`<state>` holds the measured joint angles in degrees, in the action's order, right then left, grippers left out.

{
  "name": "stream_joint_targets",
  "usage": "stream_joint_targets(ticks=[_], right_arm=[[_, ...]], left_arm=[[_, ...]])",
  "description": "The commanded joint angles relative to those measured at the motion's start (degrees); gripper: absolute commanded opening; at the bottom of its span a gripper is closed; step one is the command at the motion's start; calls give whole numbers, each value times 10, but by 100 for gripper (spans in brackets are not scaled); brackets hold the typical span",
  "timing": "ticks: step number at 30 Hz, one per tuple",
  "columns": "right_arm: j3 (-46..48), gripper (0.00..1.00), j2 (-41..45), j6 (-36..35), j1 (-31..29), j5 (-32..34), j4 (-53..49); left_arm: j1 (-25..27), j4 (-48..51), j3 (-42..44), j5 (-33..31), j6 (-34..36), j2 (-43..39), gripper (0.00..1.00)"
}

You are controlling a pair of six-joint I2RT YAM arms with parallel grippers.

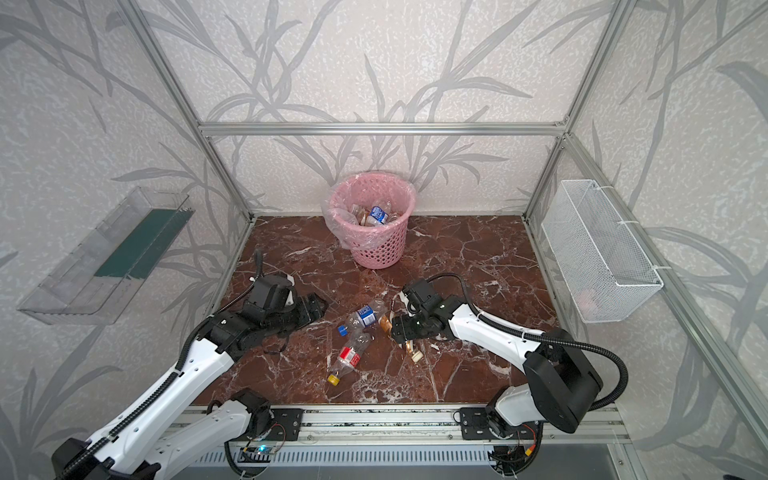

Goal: Throw the plastic bottles in the bin
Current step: 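Lower the right gripper onto the brown Nescafe bottle and grasp it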

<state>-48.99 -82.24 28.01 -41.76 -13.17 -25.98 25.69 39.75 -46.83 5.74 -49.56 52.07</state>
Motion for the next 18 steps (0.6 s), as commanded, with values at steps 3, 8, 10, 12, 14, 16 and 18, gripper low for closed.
stream_joint_targets(ticks=[3,8,10,12,14,16,18], right_arm=[[-20,83,-23,-15,-9,-1,-2],[-26,85,-39,-19,-15,7,-3],[-27,85,-46,-21,-16,8,-2],[-29,85,-52,-21,-18,9,-1],[-30,85,-57,-21,-19,10,2],[-32,84,-62,-23,-19,14,4],[-37,84,-68,-27,-19,19,2]], left_arm=[[-4,-9,0,1,-1,3,90],[-4,-9,-2,0,1,6,90],[-4,-8,-2,0,2,6,90],[-4,-8,0,0,2,6,90],[-4,-8,1,1,2,5,90],[-5,-8,2,1,2,4,90],[-4,-9,3,0,2,2,90]])
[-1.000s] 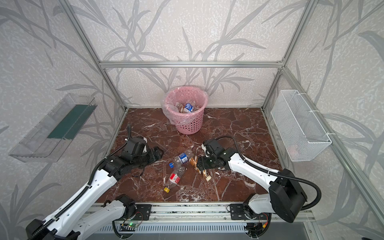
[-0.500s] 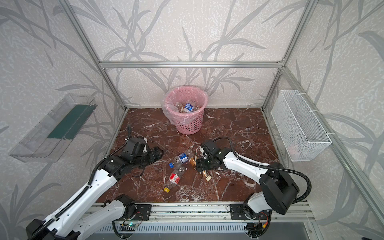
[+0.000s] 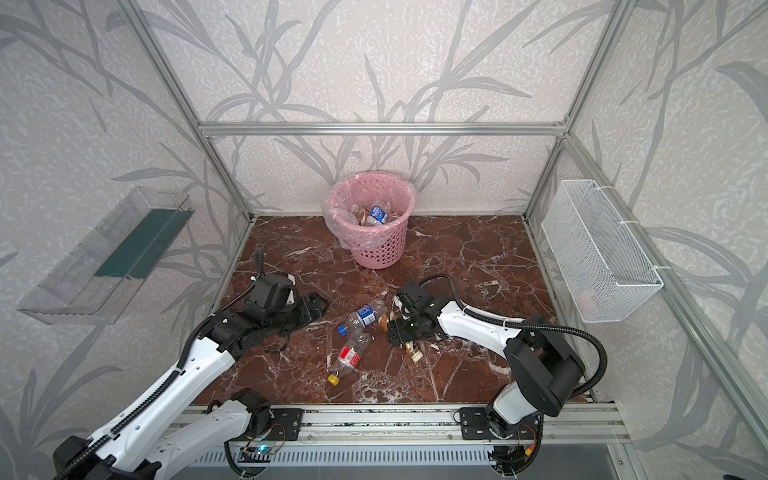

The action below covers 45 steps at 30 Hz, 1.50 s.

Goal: Throw the plastic bottles in the bin
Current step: 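Lower the right gripper onto the brown Nescafe bottle and grasp it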

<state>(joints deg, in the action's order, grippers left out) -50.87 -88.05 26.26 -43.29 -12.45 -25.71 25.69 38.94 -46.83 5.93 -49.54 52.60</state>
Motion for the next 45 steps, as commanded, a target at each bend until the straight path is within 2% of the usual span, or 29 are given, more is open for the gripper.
stream_joint_targets(ticks=[1,9,15,22,30,45], right_arm=[[-21,83,-13,-12,-4,14,0],[-41,77,-43,-25,-4,32,-4],[-49,70,-49,-24,-3,70,-22],[-25,61,-36,-10,6,77,-17],[26,54,4,3,32,69,-3],[122,53,152,46,67,50,-18]], left_arm=[[-4,0,3,-1,1,-3,90],[-4,5,7,-4,1,-12,90],[-4,7,7,-5,1,-13,90],[-4,7,8,-7,1,-13,90],[-4,14,8,-10,-2,-20,90],[-4,-5,2,7,-4,18,90]])
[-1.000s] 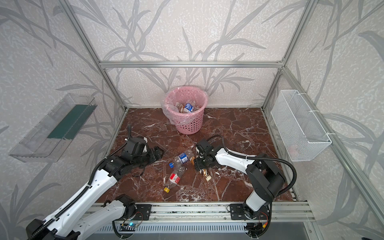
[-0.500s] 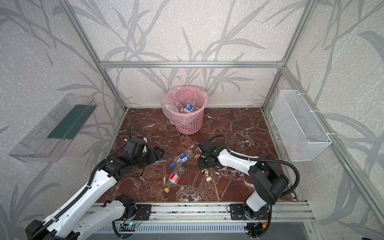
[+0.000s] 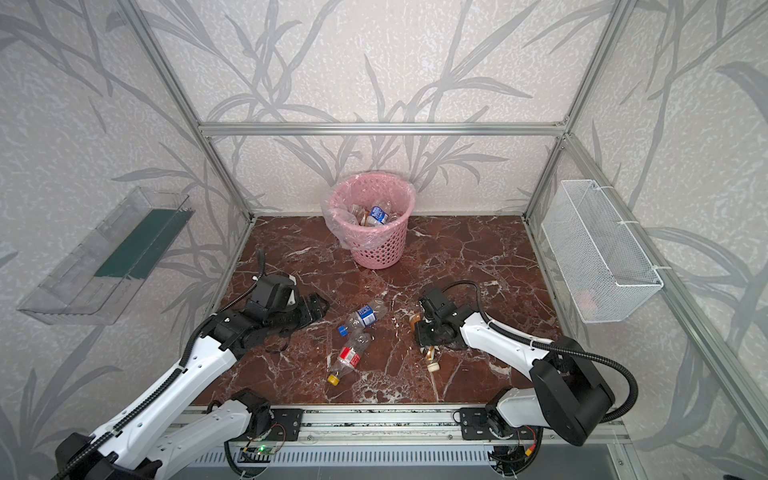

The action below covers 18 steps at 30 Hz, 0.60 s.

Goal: Throw the plastic bottles in the bin
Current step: 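Lower the right gripper onto the brown Nescafe bottle and grasp it, then lift the Nescafe bottle with the right gripper and release it over the pink bin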

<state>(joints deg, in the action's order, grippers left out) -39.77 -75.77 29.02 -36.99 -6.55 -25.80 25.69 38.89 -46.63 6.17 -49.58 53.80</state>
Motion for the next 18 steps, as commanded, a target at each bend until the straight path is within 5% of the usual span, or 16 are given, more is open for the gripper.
stream_joint_targets(ticks=[1,18], right_arm=[[15,53,39,22,5,-11,-20],[36,53,161,67,8,-7,-31]], left_arm=[[-4,-7,0,5,-3,10,90],[-4,-22,-1,30,0,42,89]])
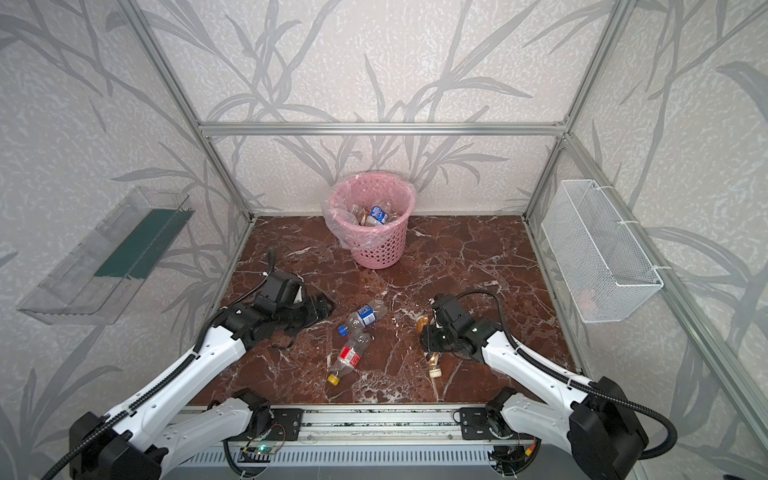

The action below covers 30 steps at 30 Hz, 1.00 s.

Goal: Throw the plastic bottles in the bin
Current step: 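Lift the Nescafe bottle with the right gripper and release it over the pink bin, then bring the right gripper back down toward the red-label bottle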

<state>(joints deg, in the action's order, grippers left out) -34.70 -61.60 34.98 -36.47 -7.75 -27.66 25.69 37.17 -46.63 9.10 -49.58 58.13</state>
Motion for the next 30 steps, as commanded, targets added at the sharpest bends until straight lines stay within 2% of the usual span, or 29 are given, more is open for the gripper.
stream_joint_targets(ticks=[1,5,8,11,12,14,16,19,21,22,24,25,28,30], right_arm=[[-25,53,23,5,3,6,-17],[-110,53,11,-20,12,8,-28],[-292,54,-53,-60,31,-1,-46],[-604,55,-191,-117,33,40,-114],[-731,59,-252,-126,33,52,-153],[-951,73,-378,-133,36,79,-264],[-1184,84,-492,-110,49,78,-438],[-1385,92,-588,-102,45,112,-604],[-1470,94,-619,-106,35,136,-677],[-1436,95,-607,-106,28,150,-688],[-1471,95,-621,-117,3,195,-739],[-1453,95,-615,-121,-13,214,-750],[-1421,94,-608,-137,-51,236,-753],[-1438,93,-614,-144,-59,241,-757]], left_arm=[[-4,-4,-1,0,0,-3,89],[-4,-4,-2,-6,0,-9,90],[-4,-6,-3,-11,-6,-19,90],[-4,-14,-6,-17,-15,-29,90],[-4,-15,-11,-20,-15,-30,89],[-4,-11,-25,-23,-13,-32,89],[-4,-3,-38,-27,-9,-33,89],[-6,6,-38,-37,-5,-45,90],[-8,6,-33,-41,-1,-52,90],[-9,9,-33,-41,3,-52,90],[-10,13,-31,-41,6,-51,90],[-10,10,-26,-39,5,-54,90],[-12,-4,-7,-36,-1,-60,90],[-12,-7,0,-32,-2,-63,90]])
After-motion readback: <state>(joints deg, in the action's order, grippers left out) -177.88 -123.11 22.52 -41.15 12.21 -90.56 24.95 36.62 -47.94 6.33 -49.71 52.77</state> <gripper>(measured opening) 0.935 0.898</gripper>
